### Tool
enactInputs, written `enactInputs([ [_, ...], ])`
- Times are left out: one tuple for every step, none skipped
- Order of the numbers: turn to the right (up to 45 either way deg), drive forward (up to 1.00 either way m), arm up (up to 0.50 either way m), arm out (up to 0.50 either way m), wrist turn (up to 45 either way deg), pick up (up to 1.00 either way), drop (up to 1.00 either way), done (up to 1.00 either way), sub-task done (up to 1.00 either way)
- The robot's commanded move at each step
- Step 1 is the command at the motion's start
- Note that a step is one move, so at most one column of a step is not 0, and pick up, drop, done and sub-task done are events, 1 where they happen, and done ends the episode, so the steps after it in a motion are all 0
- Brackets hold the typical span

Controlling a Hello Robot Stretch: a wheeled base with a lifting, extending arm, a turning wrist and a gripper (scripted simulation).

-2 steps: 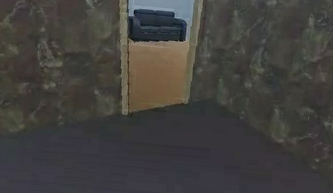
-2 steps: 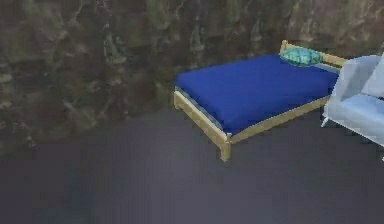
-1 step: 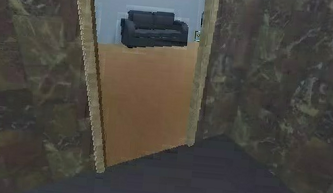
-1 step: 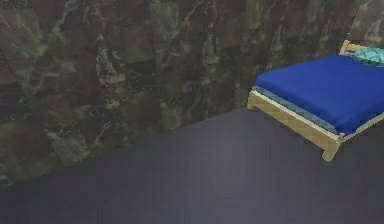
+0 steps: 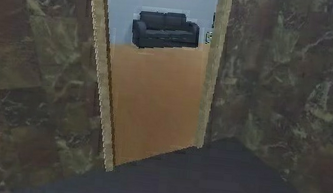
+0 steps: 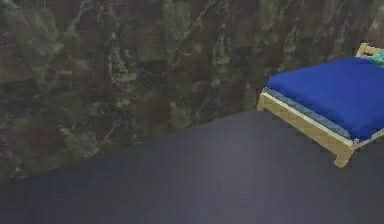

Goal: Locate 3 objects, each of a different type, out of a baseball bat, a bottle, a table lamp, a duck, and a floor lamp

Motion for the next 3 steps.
enactInputs([
  [0.0,1.0,0.0,0.0,0.0,0.0,0.0,0.0,0.0],
  [0.0,0.35,0.0,0.0,0.0,0.0,0.0,0.0,0.0],
  [-18.0,0.0,0.0,0.0,0.0,0.0,0.0,0.0,0.0],
])
